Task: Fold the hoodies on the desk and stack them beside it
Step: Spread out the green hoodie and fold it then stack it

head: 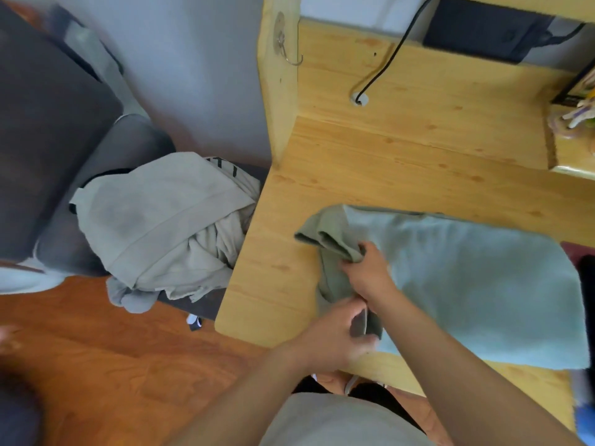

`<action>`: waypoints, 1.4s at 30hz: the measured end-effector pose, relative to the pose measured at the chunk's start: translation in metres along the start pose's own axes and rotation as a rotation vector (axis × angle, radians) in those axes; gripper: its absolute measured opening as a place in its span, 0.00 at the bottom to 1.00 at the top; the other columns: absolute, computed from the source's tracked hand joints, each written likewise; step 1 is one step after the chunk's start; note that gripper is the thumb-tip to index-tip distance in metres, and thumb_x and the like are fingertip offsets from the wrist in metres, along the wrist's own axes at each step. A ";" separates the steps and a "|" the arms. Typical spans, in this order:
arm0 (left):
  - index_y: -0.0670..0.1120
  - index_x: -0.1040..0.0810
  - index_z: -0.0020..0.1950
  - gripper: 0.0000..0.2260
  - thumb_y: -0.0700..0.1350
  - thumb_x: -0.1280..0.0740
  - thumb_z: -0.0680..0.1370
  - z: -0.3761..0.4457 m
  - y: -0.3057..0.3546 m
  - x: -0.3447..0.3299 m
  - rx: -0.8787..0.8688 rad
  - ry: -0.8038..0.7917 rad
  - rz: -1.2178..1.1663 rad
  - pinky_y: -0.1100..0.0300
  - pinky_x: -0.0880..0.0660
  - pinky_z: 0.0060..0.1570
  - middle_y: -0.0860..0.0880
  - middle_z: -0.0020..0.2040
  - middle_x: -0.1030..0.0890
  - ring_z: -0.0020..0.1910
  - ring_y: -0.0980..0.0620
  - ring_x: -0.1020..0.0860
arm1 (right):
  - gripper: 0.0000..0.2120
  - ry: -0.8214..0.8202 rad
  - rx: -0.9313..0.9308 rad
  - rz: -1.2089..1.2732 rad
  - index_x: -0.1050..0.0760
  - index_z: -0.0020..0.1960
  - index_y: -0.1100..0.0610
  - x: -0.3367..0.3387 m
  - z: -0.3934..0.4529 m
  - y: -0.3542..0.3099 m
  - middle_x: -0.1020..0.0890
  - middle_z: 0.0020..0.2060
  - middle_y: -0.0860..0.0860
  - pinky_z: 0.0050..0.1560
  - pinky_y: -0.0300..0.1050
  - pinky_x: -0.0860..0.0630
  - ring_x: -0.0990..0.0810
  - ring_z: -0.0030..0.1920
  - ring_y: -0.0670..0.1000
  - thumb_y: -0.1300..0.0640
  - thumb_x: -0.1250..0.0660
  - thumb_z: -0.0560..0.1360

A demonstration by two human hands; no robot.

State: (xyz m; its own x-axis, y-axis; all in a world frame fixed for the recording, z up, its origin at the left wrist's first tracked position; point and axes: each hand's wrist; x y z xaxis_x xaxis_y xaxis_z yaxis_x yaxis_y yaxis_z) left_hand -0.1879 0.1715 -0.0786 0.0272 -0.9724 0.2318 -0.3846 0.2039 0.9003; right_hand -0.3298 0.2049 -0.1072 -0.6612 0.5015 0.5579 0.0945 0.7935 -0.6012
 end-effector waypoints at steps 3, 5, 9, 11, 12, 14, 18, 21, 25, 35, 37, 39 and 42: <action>0.47 0.22 0.61 0.09 0.41 0.34 0.82 -0.002 -0.009 0.004 0.254 0.269 -0.529 0.55 0.22 0.61 0.50 0.59 0.20 0.59 0.51 0.20 | 0.11 -0.011 -0.238 0.425 0.21 0.58 0.57 0.009 0.008 0.020 0.15 0.54 0.57 0.58 0.58 0.20 0.17 0.54 0.59 0.55 0.30 0.77; 0.46 0.24 0.63 0.09 0.41 0.35 0.83 0.002 -0.017 0.019 0.395 0.465 -0.755 0.52 0.19 0.53 0.45 0.58 0.22 0.54 0.49 0.19 | 0.17 -0.153 -0.274 0.573 0.21 0.61 0.58 0.015 0.010 0.019 0.14 0.53 0.58 0.59 0.60 0.19 0.15 0.52 0.58 0.49 0.30 0.77; 0.52 0.30 0.71 0.18 0.55 0.36 0.83 0.020 -0.029 0.062 0.502 0.472 -0.824 0.49 0.23 0.61 0.48 0.65 0.23 0.62 0.49 0.23 | 0.21 -0.190 -0.246 0.587 0.23 0.61 0.57 0.017 0.004 0.012 0.14 0.52 0.54 0.59 0.56 0.20 0.15 0.52 0.55 0.41 0.33 0.78; 0.56 0.28 0.66 0.16 0.62 0.37 0.82 0.036 -0.023 0.082 0.514 0.357 -0.871 0.45 0.26 0.67 0.49 0.65 0.22 0.64 0.48 0.23 | 0.22 -0.174 -0.236 0.564 0.23 0.61 0.57 0.016 0.000 0.011 0.14 0.51 0.53 0.59 0.54 0.20 0.15 0.52 0.54 0.40 0.35 0.78; 0.57 0.26 0.63 0.16 0.64 0.38 0.81 0.045 -0.018 0.089 0.512 0.316 -0.852 0.44 0.26 0.66 0.48 0.64 0.21 0.63 0.47 0.22 | 0.23 -0.184 -0.225 0.553 0.23 0.61 0.57 0.016 -0.001 0.011 0.14 0.51 0.53 0.59 0.55 0.20 0.15 0.52 0.54 0.39 0.35 0.78; 0.56 0.28 0.71 0.23 0.64 0.34 0.79 0.065 -0.009 0.101 0.504 0.268 -0.712 0.46 0.22 0.61 0.48 0.65 0.20 0.61 0.47 0.20 | 0.23 -0.221 -0.213 0.555 0.23 0.62 0.56 0.017 -0.001 0.011 0.13 0.50 0.53 0.60 0.56 0.20 0.14 0.52 0.54 0.39 0.35 0.78; 0.58 0.44 0.82 0.40 0.44 0.25 0.77 0.089 -0.002 0.112 0.386 0.139 -0.303 0.58 0.19 0.42 0.51 0.63 0.23 0.56 0.50 0.20 | 0.21 -0.378 -0.231 0.680 0.23 0.66 0.59 0.027 -0.002 0.014 0.14 0.56 0.55 0.64 0.55 0.23 0.15 0.57 0.55 0.45 0.38 0.83; 0.50 0.28 0.74 0.27 0.31 0.33 0.78 0.095 -0.008 0.126 0.309 0.208 -0.124 0.57 0.19 0.42 0.48 0.51 0.21 0.47 0.49 0.20 | 0.19 -0.435 -0.270 0.757 0.25 0.67 0.61 0.036 -0.005 0.016 0.15 0.58 0.56 0.61 0.53 0.23 0.16 0.59 0.55 0.49 0.41 0.85; 0.47 0.21 0.57 0.15 0.32 0.39 0.78 0.102 -0.038 0.166 0.526 0.699 -0.419 0.53 0.19 0.46 0.42 0.58 0.19 0.47 0.46 0.19 | 0.18 -0.443 -0.264 0.762 0.24 0.66 0.60 0.041 -0.006 0.016 0.16 0.60 0.55 0.64 0.53 0.24 0.17 0.60 0.54 0.49 0.43 0.85; 0.49 0.25 0.68 0.18 0.58 0.38 0.83 0.032 -0.015 0.141 0.465 0.208 -0.527 0.50 0.21 0.56 0.43 0.60 0.16 0.55 0.47 0.16 | 0.15 -0.398 -0.068 0.364 0.22 0.62 0.49 0.026 -0.019 -0.020 0.14 0.54 0.50 0.59 0.51 0.19 0.15 0.52 0.52 0.43 0.40 0.83; 0.54 0.23 0.69 0.26 0.69 0.42 0.80 0.021 -0.027 0.120 0.558 0.033 -0.643 0.47 0.24 0.62 0.47 0.62 0.16 0.60 0.47 0.17 | 0.17 -0.509 0.069 0.228 0.28 0.69 0.45 0.022 -0.024 -0.035 0.14 0.51 0.51 0.58 0.47 0.20 0.15 0.50 0.54 0.42 0.39 0.82; 0.54 0.20 0.68 0.29 0.71 0.43 0.79 0.016 -0.046 0.107 0.592 0.084 -0.877 0.46 0.27 0.67 0.48 0.63 0.16 0.62 0.47 0.18 | 0.25 -0.480 0.185 -0.037 0.32 0.75 0.50 0.017 -0.014 -0.045 0.16 0.51 0.52 0.53 0.40 0.23 0.17 0.49 0.54 0.43 0.38 0.82; 0.56 0.22 0.68 0.24 0.67 0.39 0.78 0.011 -0.066 0.095 0.632 0.261 -0.673 0.45 0.27 0.69 0.51 0.66 0.19 0.63 0.48 0.20 | 0.22 -0.235 0.366 -0.439 0.30 0.74 0.56 0.014 0.024 -0.053 0.21 0.62 0.55 0.62 0.43 0.29 0.23 0.64 0.55 0.51 0.38 0.82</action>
State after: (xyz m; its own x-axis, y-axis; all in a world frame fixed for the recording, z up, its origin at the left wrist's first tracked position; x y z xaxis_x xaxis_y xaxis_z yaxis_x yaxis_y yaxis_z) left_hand -0.1697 0.0643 -0.1201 0.5996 -0.7916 -0.1180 -0.6376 -0.5616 0.5273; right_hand -0.3621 0.1613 -0.0816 -0.7306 0.0323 0.6820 -0.4579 0.7178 -0.5245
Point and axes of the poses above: each hand's wrist, its own z-axis towards the middle knuckle, its own x-axis out of the back of the hand, y = z × x
